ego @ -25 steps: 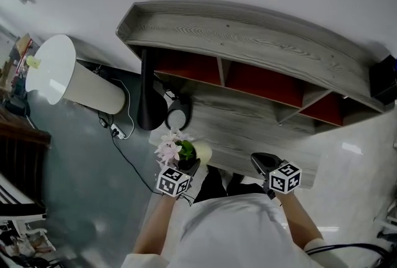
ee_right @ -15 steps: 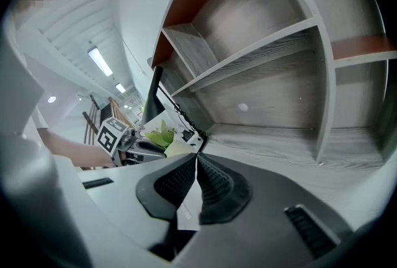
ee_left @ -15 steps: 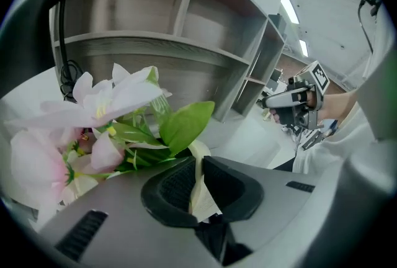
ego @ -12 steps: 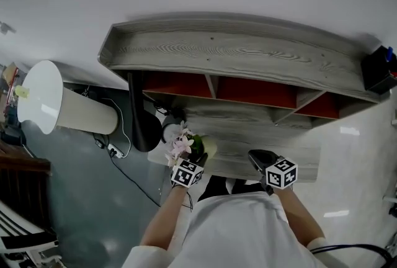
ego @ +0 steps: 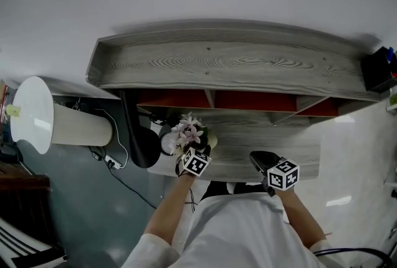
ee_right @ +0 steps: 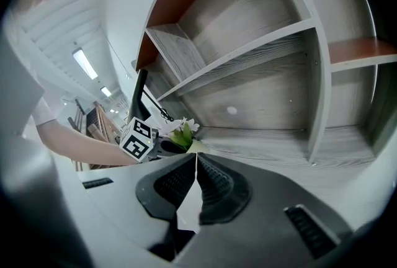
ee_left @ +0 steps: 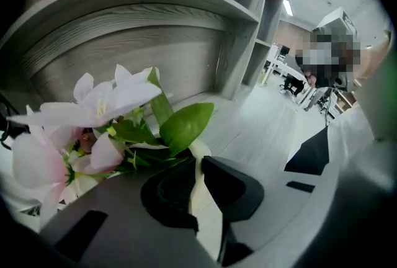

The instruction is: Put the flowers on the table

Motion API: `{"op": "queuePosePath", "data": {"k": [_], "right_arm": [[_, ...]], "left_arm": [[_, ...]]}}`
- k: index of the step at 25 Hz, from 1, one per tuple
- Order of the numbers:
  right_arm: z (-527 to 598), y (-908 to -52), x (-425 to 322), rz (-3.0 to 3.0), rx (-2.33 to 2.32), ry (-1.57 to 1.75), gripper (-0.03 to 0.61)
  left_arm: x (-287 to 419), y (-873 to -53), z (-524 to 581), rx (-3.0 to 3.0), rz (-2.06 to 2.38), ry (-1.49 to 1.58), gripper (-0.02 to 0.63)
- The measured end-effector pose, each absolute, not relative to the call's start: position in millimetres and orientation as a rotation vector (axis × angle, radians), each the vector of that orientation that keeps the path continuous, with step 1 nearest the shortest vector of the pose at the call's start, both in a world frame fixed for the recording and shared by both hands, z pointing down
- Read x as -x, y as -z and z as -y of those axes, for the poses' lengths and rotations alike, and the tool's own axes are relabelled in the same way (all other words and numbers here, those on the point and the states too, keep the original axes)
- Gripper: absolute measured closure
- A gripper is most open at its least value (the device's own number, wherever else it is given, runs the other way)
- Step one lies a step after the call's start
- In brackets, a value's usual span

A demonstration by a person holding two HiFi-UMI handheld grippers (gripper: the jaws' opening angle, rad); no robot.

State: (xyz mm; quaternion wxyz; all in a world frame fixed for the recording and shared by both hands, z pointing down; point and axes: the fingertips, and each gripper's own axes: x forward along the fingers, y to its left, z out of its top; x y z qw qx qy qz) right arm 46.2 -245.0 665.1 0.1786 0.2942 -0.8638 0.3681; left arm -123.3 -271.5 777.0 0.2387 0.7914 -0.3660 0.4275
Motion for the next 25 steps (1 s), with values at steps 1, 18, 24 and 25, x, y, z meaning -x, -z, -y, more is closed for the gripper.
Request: {"op": "queuePosePath", "data": {"k": [1, 18, 24, 25], "right_arm": [[247, -665, -46, 2.441, -0.841, -1.042, 0.56], [271, -690, -37, 2.358, -0.951, -1.065, 0.56], [270, -695, -26, 2.342, -0.954, -1.088, 0.56], [270, -696, -26, 2.339, -0.957, -1.091, 0.56]], "left_arm": [[124, -781, 276, -2.171, 0.998, -1.19, 0.561], [124, -828, 325, -2.184, 0.876, -1.397, 0.56], [120, -834, 327, -2.212, 0.827, -1.452, 0.56], [119, -836, 326, -2.217, 0.819, -1.466, 0.56]]}}
